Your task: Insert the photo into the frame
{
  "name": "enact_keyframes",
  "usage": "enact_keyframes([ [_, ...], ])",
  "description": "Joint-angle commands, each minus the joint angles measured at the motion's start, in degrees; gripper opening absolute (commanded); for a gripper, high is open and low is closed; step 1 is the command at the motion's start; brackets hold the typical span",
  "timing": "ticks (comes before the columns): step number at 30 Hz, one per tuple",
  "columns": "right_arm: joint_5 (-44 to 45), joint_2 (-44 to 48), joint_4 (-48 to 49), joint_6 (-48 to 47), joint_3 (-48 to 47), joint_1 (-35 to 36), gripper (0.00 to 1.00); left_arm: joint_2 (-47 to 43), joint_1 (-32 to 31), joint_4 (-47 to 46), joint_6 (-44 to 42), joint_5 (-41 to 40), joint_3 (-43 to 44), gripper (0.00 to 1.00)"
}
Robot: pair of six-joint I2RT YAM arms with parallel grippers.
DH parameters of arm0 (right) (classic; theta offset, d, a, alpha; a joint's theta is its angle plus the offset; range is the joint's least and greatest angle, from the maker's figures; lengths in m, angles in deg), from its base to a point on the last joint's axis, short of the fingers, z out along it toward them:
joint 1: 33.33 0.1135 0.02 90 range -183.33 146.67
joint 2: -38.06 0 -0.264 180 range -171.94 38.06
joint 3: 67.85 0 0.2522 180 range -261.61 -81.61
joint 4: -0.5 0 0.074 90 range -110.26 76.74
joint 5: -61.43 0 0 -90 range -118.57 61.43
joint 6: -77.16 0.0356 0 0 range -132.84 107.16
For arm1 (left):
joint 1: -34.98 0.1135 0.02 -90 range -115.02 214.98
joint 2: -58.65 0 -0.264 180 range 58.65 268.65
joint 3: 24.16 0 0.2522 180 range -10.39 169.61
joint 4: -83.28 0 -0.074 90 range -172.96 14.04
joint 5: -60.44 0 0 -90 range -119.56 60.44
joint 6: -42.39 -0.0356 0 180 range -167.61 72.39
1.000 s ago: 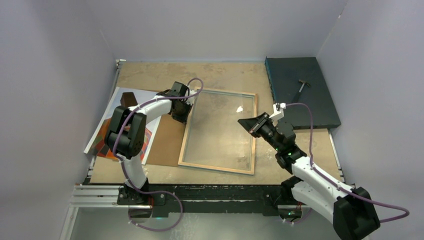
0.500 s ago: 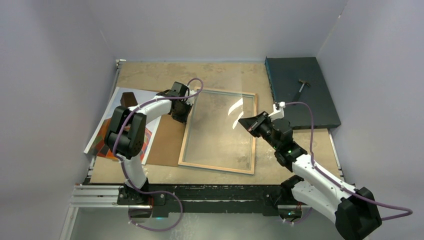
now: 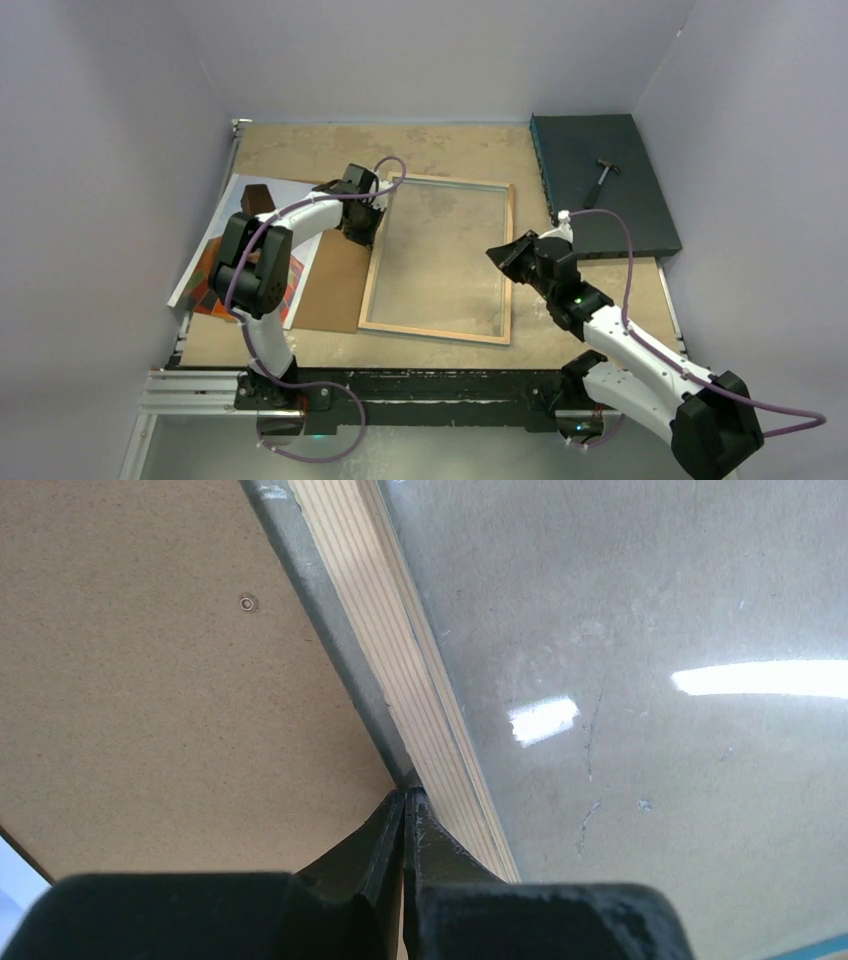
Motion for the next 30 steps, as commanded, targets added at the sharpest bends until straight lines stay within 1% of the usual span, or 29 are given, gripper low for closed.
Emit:
enact_keyframes([
  [1, 1.75, -0.75, -2.18, -1.16, 0.3, 0.64, 0.11, -2.48, -0.48, -1.28, 0.76, 2.99, -0.7, 0.0],
  [4, 1.63, -1.68, -1.88, -1.49, -0.04, 0.63, 0.16, -2.51, -0.39, -1.16, 0.76, 3.03, -0.61, 0.0],
  [11, 0.97, -3.12, -0.48, -2.51, -0.41, 0.63, 0.17, -2.38, -0.43, -1.33, 0.86, 3.14, -0.57, 0.0],
  [14, 1.35, -3.81, -0.62, -3.09, -0.73, 0.63, 0.22, -2.27, -0.43, -1.31, 0.89, 3.18, -0.42, 0.0],
  [16, 1.65, -4.88, -1.56, -3.61, -1.36, 0.63, 0.32, -2.29, -0.43, -1.27, 0.82, 3.18, -0.31, 0.0],
  [18, 1.98, -6.81, -3.86, -4.84, -2.99, 0.64, 0.49, -2.35, -0.43, -1.2, 0.73, 3.16, -0.23, 0.0],
  [20, 2.48, -9.13, -6.06, -6.26, -4.77, 0.71, 0.61, -2.47, -0.43, -1.28, 0.66, 3.2, -0.24, 0.0],
  [21, 2.66, -10.1, -6.74, -6.93, -5.33, 0.88, 0.66, -2.49, -0.5, -1.26, 0.64, 3.21, -0.21, 0.0],
  [25, 5.57, -14.79, -12.24, -8.97, -8.87, 2.29, 0.78, -2.78, -0.43, -1.27, 0.49, 3.07, -0.27, 0.0],
  [30, 10.82, -20.02, -18.01, -11.5, -14.06, 5.05, 0.87, -2.9, -0.43, -1.28, 0.25, 2.99, -0.32, 0.0],
])
